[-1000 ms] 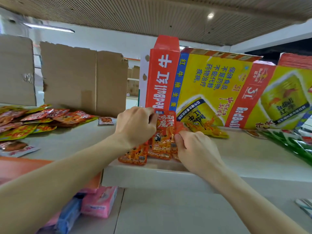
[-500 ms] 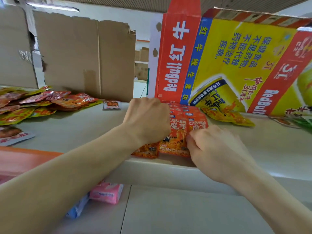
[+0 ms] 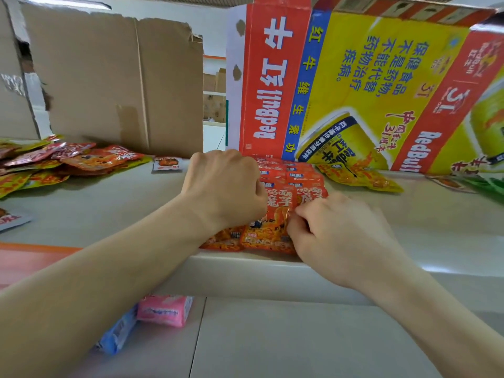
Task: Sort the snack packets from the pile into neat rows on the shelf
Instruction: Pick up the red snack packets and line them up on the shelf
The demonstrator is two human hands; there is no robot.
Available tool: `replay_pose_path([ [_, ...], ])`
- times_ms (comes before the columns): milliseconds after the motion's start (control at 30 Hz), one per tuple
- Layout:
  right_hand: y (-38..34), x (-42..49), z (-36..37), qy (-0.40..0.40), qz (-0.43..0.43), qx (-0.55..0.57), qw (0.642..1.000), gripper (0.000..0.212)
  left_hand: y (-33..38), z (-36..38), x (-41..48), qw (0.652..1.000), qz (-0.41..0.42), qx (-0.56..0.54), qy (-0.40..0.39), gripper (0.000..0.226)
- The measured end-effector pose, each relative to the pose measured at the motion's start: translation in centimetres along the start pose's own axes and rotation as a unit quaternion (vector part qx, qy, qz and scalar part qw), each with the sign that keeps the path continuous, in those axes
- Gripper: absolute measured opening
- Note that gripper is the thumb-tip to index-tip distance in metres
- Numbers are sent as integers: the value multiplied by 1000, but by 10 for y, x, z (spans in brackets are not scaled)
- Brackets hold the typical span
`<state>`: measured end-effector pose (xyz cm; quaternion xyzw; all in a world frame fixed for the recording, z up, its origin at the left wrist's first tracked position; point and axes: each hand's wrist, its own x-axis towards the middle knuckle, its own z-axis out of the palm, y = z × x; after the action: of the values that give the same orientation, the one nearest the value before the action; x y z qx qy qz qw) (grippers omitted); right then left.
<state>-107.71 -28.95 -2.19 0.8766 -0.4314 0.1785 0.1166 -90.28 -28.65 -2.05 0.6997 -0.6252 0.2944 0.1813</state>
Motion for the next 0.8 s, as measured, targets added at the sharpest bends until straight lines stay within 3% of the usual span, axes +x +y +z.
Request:
replay_pose_path([
  [133, 2, -3, 3, 69, 18, -8, 997, 38, -1, -1, -4, 997, -12, -52, 60, 34],
  [200, 3, -3, 6, 118, 16, 21, 993, 24, 0, -3, -7, 993, 38, -91, 71, 31],
  [267, 6, -2, 10, 138, 1, 56, 989, 10, -1, -4, -9, 991, 85, -100, 28, 38],
  [367, 11, 1, 14, 88, -2, 83, 993, 19, -2, -4, -13, 992, 100, -73, -38, 55],
  [467, 13, 2, 16, 56, 30, 90, 994, 16, -2, -5, -16, 991, 99, -59, -74, 60],
  [800, 12, 3, 17, 57, 83, 91, 991, 19, 4, -8, -17, 992, 97, -32, -76, 59],
])
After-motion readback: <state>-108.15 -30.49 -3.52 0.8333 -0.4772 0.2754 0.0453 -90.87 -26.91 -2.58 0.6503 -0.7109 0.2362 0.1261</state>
